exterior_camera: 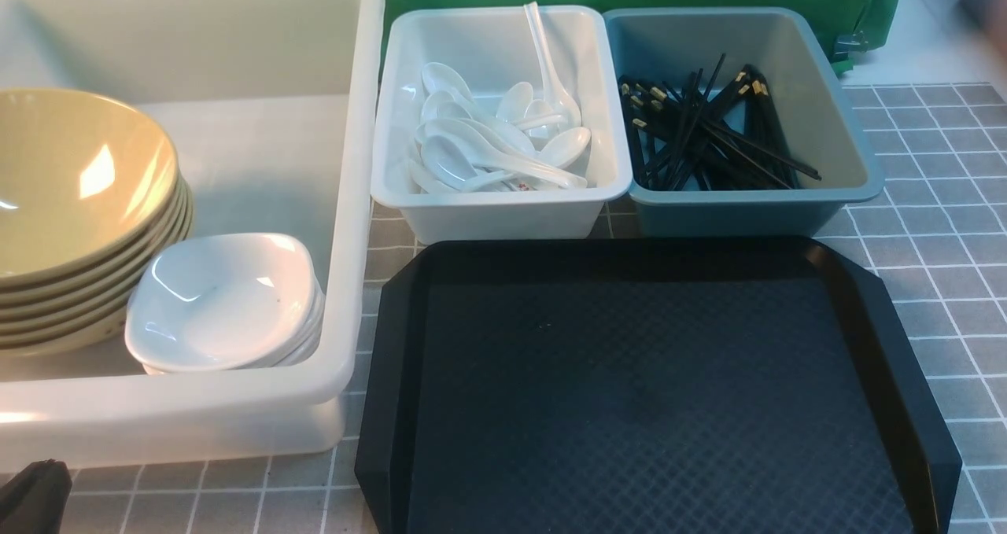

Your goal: On grey table put chopsticks spoon bowls plates into blue grey white boxes.

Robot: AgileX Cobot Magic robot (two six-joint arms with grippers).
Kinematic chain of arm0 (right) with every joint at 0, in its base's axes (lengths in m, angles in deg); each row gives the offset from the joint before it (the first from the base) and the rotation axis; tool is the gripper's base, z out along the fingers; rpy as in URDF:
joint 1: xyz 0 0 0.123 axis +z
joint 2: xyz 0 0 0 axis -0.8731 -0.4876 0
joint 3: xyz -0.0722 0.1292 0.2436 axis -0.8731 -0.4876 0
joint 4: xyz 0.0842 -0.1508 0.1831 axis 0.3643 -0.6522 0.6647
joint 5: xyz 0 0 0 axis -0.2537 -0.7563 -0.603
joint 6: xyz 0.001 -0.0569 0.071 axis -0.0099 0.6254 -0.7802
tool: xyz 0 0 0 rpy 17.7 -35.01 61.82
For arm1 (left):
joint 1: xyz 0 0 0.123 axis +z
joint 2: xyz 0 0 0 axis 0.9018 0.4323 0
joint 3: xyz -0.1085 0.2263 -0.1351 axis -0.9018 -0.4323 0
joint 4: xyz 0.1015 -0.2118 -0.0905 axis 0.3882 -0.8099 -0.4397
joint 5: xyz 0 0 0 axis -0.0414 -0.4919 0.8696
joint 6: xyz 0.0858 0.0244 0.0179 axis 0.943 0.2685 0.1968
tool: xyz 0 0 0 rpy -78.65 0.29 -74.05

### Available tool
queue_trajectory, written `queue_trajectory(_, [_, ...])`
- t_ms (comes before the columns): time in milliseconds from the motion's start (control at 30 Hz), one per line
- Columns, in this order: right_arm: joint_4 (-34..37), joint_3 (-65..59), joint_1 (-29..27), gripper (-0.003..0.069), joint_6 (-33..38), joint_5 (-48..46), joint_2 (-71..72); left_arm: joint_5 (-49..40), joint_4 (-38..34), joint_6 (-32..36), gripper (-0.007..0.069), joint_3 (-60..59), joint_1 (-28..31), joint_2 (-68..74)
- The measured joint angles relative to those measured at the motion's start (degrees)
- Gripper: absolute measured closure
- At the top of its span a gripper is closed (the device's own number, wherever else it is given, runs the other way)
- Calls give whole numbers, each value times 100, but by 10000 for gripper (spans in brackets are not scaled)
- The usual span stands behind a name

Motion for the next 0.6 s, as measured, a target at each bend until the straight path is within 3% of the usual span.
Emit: queue_trajectory(600, [0,0,0,546,0,0,0,0,0,0,636,0,0,0])
